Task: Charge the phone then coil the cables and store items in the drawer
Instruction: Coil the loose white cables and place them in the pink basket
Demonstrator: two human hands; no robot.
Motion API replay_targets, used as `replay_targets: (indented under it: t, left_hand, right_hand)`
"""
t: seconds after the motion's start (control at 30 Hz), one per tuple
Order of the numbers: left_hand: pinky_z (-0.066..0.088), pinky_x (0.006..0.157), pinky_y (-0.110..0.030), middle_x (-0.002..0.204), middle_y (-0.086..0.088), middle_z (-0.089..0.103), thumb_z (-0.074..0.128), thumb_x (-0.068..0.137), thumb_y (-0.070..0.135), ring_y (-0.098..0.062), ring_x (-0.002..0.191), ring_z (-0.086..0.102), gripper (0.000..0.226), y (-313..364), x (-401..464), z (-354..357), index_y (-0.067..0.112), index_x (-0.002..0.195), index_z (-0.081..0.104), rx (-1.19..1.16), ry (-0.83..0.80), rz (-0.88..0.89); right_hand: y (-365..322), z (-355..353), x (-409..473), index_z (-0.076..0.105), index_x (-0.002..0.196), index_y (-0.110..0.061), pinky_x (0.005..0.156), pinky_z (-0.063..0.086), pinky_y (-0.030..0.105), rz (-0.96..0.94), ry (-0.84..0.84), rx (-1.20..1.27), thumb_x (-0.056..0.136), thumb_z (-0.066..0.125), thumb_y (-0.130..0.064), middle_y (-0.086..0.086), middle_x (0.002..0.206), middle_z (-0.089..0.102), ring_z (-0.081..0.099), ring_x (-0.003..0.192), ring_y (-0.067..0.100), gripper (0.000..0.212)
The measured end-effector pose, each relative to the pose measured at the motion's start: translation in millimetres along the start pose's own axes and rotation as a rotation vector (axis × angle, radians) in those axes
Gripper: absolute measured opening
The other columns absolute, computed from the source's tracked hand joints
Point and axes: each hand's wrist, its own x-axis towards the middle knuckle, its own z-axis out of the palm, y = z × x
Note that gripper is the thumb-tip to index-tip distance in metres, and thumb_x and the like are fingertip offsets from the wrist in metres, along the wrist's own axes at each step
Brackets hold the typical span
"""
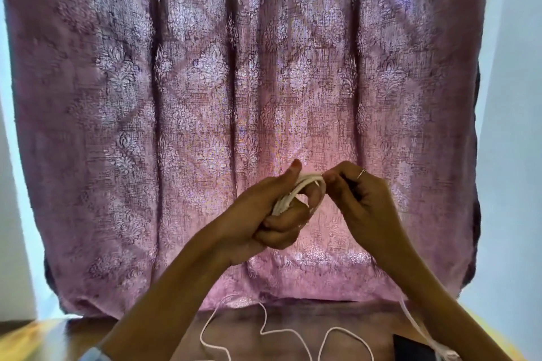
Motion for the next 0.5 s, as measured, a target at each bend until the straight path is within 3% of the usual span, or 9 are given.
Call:
replay_targets:
  t: [0.07, 0.13, 0.27, 0.5]
  left_hand:
    - [0.012, 0.035, -0.016, 0.039, 0.007, 0.015, 0.030, 0.092, 0.048, -0.007, 0.027, 0.009, 0.046, -0.8, 1.6, 0.0, 0.016, 0.077, 0.059, -0.131, -0.025, 0.026]
    - [0.018, 0.034, -0.016, 0.039, 0.006, 0.016, 0.030, 0.092, 0.047, -0.009, 0.026, 0.010, 0.046, -3.1, 4.6, -0.4, 0.015, 0.077, 0.059, -0.231, -0.024, 0.068]
    - [0.018, 0.036, -0.021, 0.043, 0.005, 0.020, 0.032, 0.096, 0.038, -0.010, 0.029, 0.016, 0.041, -7.6, 13.6, -2.1, 0.009, 0.089, 0.060, -0.433, -0.080, 0.217]
    - [0.014, 0.036, -0.021, 0.040, 0.004, 0.019, 0.034, 0.093, 0.031, -0.006, 0.026, 0.013, 0.035, -13.2, 20.4, -1.4, 0.007, 0.090, 0.060, -0.315, 0.176, 0.264]
  right_hand:
    - [0.4, 6.6, -2.5, 0.053, 0.074, -0.009, 0.044, 0.026, 0.021, 0.082, 0.000, 0.192, 0.090, 0.047, -0.051, -0.002, 0.052, 0.035, 0.029, 0.046, 0.005, 0.045]
    - [0.7, 14.4, -7.6, 0.047, 0.076, 0.001, 0.041, 0.024, 0.018, 0.197, -0.014, 0.346, 0.095, 0.043, -0.037, -0.002, 0.050, 0.034, 0.027, 0.043, 0.005, 0.043]
    - [0.2, 34.5, -20.0, 0.047, 0.077, -0.007, 0.037, 0.018, 0.017, 0.383, -0.042, 0.501, 0.100, 0.035, -0.015, -0.007, 0.043, 0.035, 0.023, 0.036, 0.004, 0.027]
    - [8.4, 38.1, -23.3, 0.045, 0.075, -0.010, 0.035, 0.022, 0.012, 0.492, -0.086, 0.564, 0.100, 0.035, -0.012, -0.008, 0.043, 0.038, 0.025, 0.033, 0.002, 0.027]
